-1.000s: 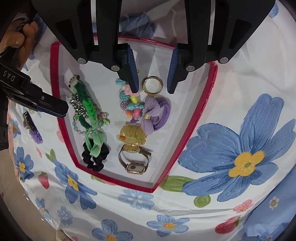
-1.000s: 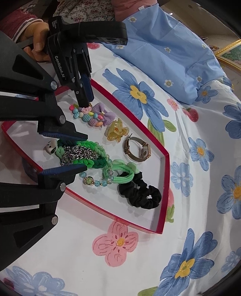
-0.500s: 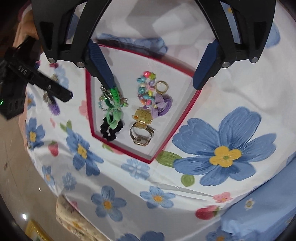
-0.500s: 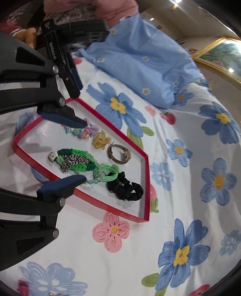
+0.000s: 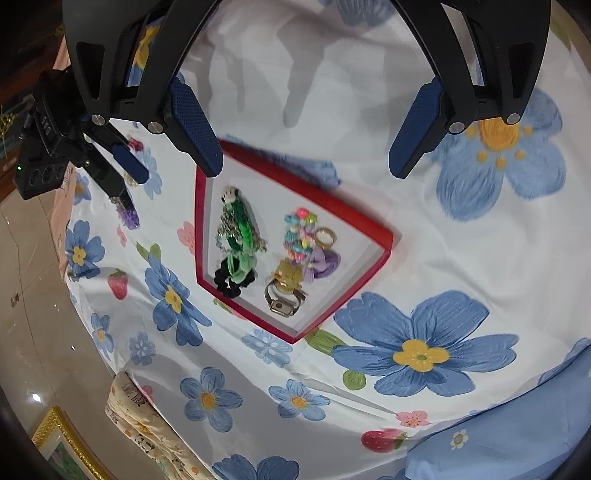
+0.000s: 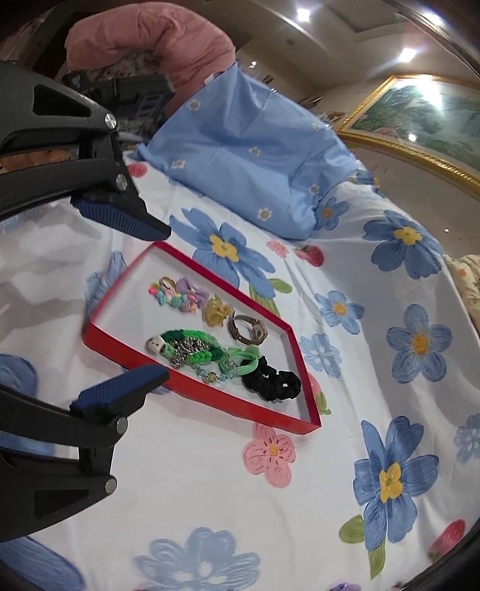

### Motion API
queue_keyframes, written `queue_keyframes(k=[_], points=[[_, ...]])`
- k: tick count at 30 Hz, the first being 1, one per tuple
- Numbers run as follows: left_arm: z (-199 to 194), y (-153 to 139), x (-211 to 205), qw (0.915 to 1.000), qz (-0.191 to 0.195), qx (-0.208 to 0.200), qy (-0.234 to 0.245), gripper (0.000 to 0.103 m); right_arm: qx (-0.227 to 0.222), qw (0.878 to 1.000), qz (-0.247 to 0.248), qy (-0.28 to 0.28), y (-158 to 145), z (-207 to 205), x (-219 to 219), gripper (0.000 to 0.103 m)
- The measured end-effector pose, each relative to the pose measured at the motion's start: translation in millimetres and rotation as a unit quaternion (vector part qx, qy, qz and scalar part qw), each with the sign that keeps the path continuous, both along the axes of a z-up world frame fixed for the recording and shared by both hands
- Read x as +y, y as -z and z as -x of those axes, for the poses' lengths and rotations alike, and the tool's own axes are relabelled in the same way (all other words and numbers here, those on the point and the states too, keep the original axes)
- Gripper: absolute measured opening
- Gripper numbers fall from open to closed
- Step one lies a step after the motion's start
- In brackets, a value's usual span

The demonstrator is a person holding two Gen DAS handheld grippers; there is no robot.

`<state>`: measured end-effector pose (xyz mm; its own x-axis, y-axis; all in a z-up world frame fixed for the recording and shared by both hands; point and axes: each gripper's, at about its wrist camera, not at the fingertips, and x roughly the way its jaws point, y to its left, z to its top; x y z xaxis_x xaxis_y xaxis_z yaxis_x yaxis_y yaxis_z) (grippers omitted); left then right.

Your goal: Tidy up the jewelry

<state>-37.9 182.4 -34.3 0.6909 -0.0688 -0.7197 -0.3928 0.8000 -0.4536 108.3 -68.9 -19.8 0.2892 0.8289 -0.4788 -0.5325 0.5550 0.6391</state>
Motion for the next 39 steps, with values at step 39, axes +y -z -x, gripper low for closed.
queue_keyframes(k=[39], points=[[31,-15,-49,0.9747,-0.220,-0.020,-0.033,0.103,-0.205,0.964,0.164,0.042,-9,63,6,0.103]])
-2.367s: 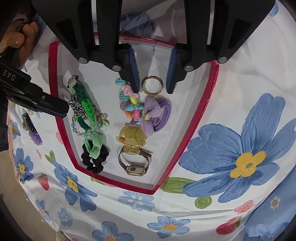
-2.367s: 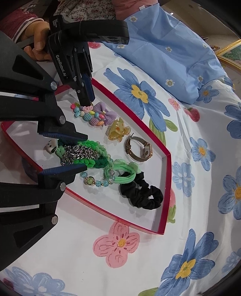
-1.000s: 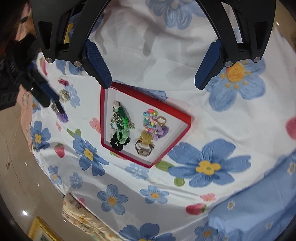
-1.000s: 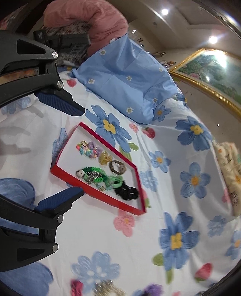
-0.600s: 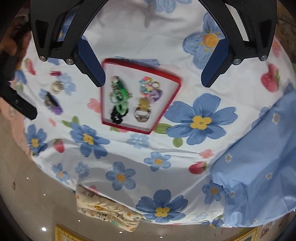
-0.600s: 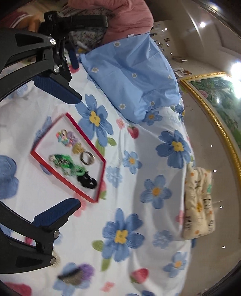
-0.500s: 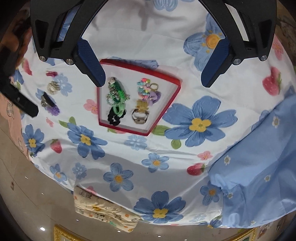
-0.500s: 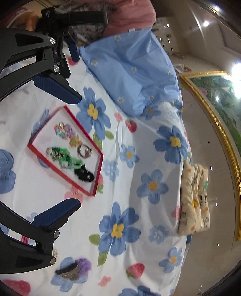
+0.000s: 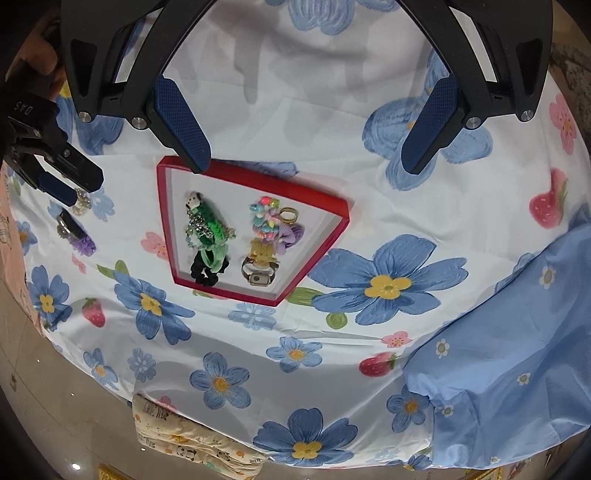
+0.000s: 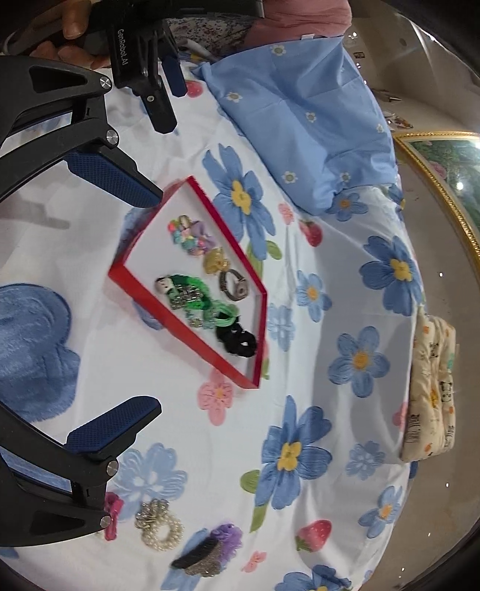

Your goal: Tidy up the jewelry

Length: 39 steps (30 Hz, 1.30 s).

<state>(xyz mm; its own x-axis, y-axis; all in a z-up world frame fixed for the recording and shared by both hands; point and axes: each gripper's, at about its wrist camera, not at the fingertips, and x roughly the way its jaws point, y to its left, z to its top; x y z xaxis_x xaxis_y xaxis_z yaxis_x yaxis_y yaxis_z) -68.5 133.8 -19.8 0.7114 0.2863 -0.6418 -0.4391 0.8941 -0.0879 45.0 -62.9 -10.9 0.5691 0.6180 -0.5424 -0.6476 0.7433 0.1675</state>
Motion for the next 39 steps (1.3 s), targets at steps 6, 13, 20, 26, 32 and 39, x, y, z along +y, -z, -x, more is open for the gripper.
queue_keyframes(k=[6,13,20,26,32,39], points=[[4,-2,-5,0.9999,-0.017,-0.001,0.000,0.103,0.004,1.000,0.001,-0.004,4,4,0,0.103],[6,-2,-11,0.9996,-0.028,0.000,0.006,0.103,0.010,1.000,-0.002,-0.002,8,3,-3,0.103],[6,-4,-19,0.9992,-0.035,-0.003,0.017,0.103,0.005,1.000,-0.008,-0.003,8,4,-6,0.103],[7,-5,-22,0.9990,-0.040,-0.006,0.019,0.103,0.007,1.000,-0.009,-0.005,10,6,-4,0.103],[8,-5,-22,0.9990,-0.040,-0.003,0.018,0.103,0.009,1.000,-0.007,-0.007,13,7,-3,0.103],[8,-4,-21,0.9991,-0.039,-0.003,0.017,0.103,0.012,1.000,-0.006,-0.010,14,6,-1,0.103]])
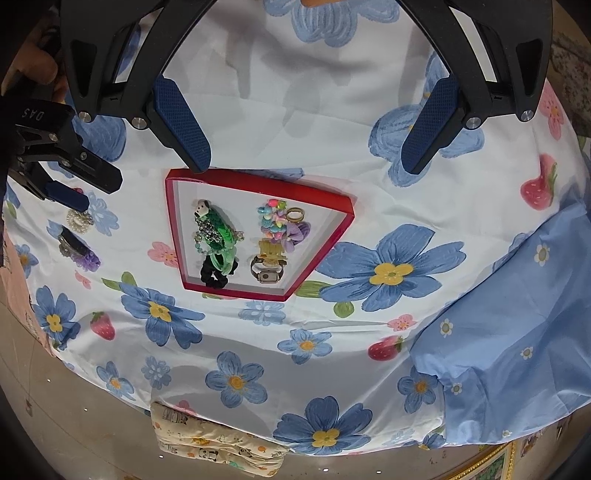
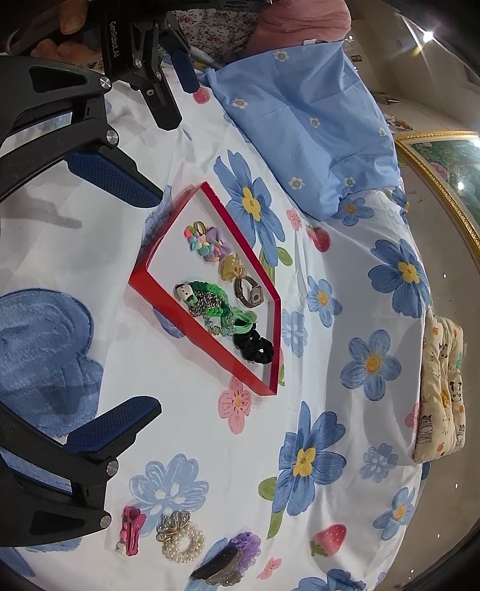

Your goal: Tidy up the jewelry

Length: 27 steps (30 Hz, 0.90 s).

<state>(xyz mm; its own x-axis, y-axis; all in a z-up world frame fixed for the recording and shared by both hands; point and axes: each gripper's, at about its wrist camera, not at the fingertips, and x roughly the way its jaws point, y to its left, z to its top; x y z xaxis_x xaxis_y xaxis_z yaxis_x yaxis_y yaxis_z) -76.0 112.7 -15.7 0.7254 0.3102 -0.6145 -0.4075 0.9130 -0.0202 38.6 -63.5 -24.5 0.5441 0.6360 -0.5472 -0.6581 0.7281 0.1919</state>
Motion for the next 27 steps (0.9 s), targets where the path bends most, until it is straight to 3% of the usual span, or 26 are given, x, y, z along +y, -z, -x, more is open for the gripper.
queue_keyframes(k=[27], points=[[2.3,1.5,-2.1,1.0000,-0.003,0.000,0.001,0.103,-0.005,1.000,-0.004,-0.011,-5.6,7.5,2.9,0.103]])
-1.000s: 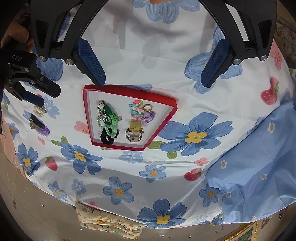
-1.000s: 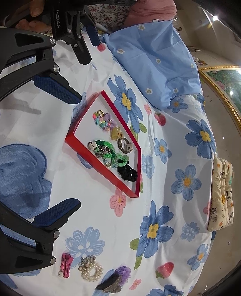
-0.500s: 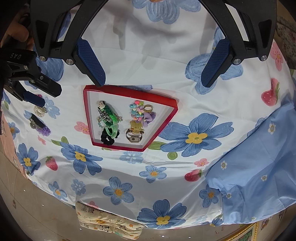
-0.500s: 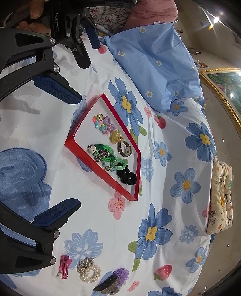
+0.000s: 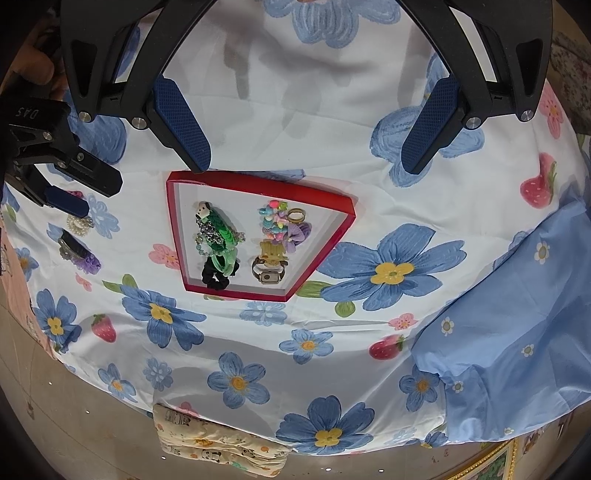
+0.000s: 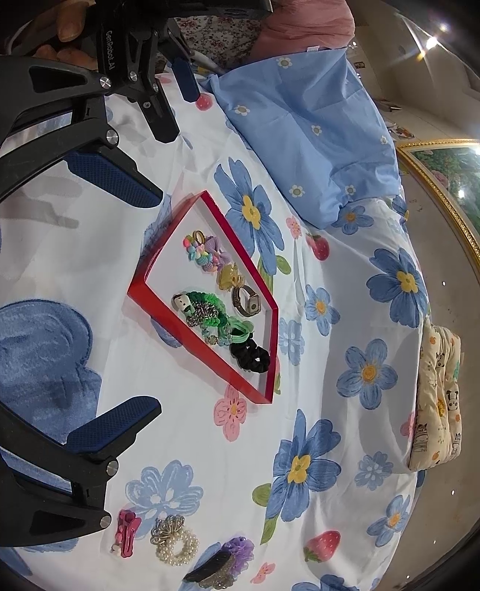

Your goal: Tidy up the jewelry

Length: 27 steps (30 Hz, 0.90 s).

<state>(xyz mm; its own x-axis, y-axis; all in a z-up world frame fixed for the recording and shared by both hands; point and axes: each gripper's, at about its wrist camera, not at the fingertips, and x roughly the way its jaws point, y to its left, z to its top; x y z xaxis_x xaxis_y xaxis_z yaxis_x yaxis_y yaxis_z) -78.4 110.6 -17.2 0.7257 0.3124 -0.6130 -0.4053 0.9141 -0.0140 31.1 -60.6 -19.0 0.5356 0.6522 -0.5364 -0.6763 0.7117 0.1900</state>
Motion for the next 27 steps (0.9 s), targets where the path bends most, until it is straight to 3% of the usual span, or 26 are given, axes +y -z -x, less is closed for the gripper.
queue_keyframes(k=[27], points=[[-1.9,1.0,1.0,1.0000,-0.005,0.001,-0.002,0.103,-0.002,1.000,-0.001,-0.002,-1.6,-0.6,-0.2,0.103]])
